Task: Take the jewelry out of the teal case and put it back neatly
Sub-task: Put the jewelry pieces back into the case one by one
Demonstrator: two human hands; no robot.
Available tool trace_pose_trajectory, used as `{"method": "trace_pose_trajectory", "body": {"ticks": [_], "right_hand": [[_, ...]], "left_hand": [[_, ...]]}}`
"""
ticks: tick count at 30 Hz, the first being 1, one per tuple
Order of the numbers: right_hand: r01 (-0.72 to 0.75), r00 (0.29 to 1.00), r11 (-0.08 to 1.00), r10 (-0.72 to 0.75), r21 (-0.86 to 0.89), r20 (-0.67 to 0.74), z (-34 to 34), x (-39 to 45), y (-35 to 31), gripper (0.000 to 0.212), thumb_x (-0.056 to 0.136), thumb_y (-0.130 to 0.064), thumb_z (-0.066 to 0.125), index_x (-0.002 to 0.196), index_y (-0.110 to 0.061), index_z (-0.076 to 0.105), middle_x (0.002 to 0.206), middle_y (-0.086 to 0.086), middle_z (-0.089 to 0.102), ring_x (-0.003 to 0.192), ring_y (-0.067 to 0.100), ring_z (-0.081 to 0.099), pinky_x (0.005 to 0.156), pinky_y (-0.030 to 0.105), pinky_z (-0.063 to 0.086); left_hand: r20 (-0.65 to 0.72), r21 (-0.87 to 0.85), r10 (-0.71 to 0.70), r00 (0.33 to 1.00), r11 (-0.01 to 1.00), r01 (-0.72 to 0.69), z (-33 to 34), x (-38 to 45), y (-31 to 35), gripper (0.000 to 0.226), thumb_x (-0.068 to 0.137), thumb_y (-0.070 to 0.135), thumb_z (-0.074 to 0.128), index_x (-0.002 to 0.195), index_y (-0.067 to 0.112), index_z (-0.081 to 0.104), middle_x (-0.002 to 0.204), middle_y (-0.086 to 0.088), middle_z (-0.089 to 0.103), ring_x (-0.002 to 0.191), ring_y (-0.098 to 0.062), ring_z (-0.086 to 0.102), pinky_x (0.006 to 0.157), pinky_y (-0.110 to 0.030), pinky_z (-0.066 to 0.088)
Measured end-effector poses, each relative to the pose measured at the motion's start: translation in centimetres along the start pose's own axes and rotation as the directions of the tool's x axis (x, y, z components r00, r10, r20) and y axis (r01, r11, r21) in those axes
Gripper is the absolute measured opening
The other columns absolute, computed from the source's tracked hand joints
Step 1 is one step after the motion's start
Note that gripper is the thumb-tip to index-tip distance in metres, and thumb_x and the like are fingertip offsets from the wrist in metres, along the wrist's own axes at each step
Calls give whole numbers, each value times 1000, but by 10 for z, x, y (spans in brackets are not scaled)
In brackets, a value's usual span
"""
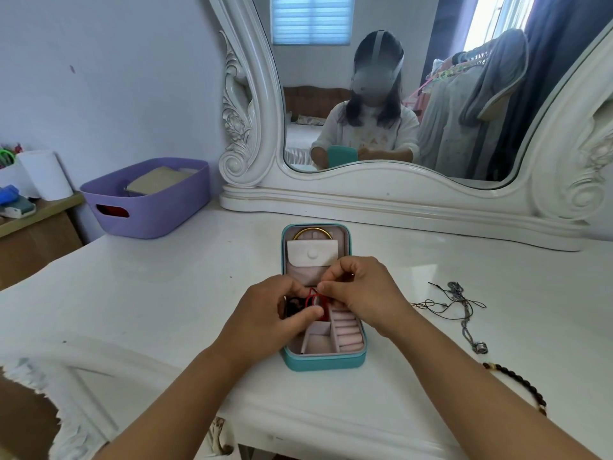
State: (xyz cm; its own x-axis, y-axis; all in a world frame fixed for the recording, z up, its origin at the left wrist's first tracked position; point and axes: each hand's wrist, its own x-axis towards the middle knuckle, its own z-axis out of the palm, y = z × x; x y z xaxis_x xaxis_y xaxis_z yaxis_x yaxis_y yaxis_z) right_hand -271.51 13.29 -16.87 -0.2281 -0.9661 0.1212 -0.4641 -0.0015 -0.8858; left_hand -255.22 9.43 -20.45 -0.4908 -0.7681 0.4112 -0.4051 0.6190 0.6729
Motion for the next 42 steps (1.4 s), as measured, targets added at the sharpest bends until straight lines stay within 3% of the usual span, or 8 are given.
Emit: {"method": "trace_pose_trajectory", "body": {"ticks": [8, 12, 16, 20, 24, 30, 36, 42], "right_hand": [[135, 985, 969, -108, -207, 137, -5, -4, 2, 7, 73, -7, 73, 72, -14, 73, 65, -10, 60, 63, 2, 56, 62, 14, 46], [113, 982, 961, -69, -252, 178, -6, -3, 5, 5, 70, -9, 76, 72, -12, 74, 69, -11, 55, 66, 3, 54, 62, 13, 43], [117, 973, 945, -48, -306, 224, -3, -2, 3, 8, 71, -10, 74, 69, -16, 70, 60, -12, 55, 50, -4, 50, 49, 5, 37], [93, 949, 981, -35, -172, 313, -21, -4, 0, 17, 78, -3, 66, 76, -19, 73, 71, -9, 67, 67, -1, 59, 67, 10, 47], [29, 971, 995, -5, -99, 240, -49, -6, 3, 14, 79, -2, 65, 81, -14, 72, 71, -2, 67, 65, 6, 57, 66, 20, 48], [-84, 981, 928, 142, -364, 135, -97, -14, 15, 4, 75, -17, 72, 78, -18, 72, 78, -1, 71, 70, 10, 61, 68, 25, 50], [-147, 928, 753, 328, -641, 174, -98, -26, 27, 29, 62, -40, 77, 72, -16, 65, 65, -8, 57, 61, 9, 50, 57, 23, 40], [-87, 931, 745, 298, -662, 213, -89, -26, 27, 9, 71, -21, 66, 63, -21, 60, 65, -8, 59, 59, 8, 52, 55, 21, 42]], "left_hand": [[50, 42, 52, 997, 998, -54, 3, 4, -4, 34, 74, 48, 53, 96, 32, 72, 78, 7, 66, 76, -7, 60, 65, -25, 50], [111, 40, 54, 992, 997, -59, 3, 3, -1, 36, 75, 41, 46, 98, 30, 73, 77, 10, 59, 76, -6, 58, 61, -14, 43], [99, -44, -51, 994, 998, 55, 3, 7, 5, 16, 76, 23, 64, 84, 29, 76, 73, 3, 64, 73, -7, 60, 62, -17, 47], [124, -105, -208, 970, 970, 221, 1, 11, 12, 25, 74, 13, 74, 64, 36, 72, 67, 10, 67, 64, 1, 60, 59, -10, 46], [127, -95, -327, 937, 936, 339, 6, 15, 20, 14, 74, 17, 74, 64, 27, 74, 72, 7, 74, 73, -9, 67, 72, -28, 56], [87, 23, -379, 921, 925, 378, 14, 17, 23, 7, 75, 26, 71, 68, 28, 75, 74, 10, 74, 72, -9, 66, 76, -35, 58], [81, 27, -367, 927, 930, 366, 15, 16, 24, 8, 75, 26, 70, 69, 29, 74, 75, 10, 74, 73, -8, 66, 73, -32, 57], [59, 32, -302, 952, 953, 300, 15, 11, 24, 8, 79, 25, 69, 75, 28, 75, 77, 11, 72, 74, -5, 64, 69, -24, 51]]}}
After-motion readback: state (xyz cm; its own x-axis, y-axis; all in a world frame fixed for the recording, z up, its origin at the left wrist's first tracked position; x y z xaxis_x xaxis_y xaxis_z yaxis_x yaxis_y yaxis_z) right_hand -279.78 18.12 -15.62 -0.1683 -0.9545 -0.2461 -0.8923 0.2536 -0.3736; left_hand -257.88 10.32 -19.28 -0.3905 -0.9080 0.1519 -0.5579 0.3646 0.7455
